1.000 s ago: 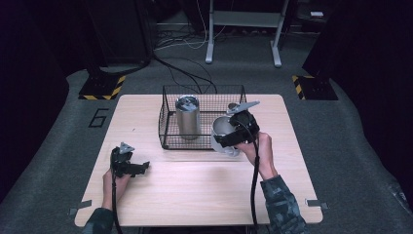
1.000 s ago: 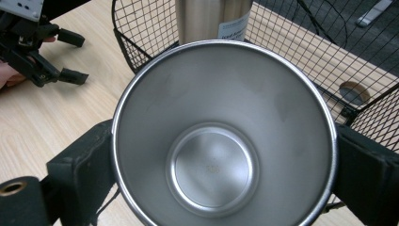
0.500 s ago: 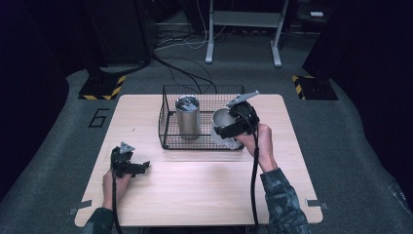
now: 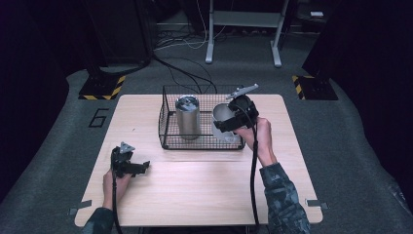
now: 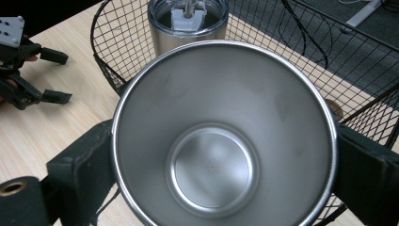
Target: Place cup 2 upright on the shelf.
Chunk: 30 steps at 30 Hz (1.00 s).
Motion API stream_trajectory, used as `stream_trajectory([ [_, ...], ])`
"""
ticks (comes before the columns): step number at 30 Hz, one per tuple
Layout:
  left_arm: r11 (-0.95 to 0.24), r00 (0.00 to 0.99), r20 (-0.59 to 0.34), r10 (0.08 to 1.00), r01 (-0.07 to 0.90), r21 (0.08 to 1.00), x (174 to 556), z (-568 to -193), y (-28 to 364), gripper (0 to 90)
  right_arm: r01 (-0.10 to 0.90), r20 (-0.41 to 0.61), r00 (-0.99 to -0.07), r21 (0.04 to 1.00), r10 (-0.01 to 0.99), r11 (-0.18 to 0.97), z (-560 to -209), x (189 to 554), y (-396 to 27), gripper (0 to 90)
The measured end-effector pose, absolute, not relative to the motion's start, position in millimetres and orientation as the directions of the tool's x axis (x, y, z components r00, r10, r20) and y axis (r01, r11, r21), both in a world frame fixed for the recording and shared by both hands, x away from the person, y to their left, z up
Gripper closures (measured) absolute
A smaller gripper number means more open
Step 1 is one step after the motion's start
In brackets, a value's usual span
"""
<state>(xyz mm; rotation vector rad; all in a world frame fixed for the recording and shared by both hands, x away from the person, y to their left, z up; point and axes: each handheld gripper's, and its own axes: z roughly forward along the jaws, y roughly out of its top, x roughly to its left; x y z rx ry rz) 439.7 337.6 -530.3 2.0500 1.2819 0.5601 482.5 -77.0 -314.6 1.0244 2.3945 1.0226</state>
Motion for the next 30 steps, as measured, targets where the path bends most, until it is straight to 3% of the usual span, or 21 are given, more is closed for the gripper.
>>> stream_trajectory([
  [30,-0.304,0.429,0.005,0.903,0.632,0.713,439.6,-530.0,336.6,0.5,0.508,-0.06,-0.657,0.701,0.751,0.5,-314.8,521.9,-64.7,5.8],
])
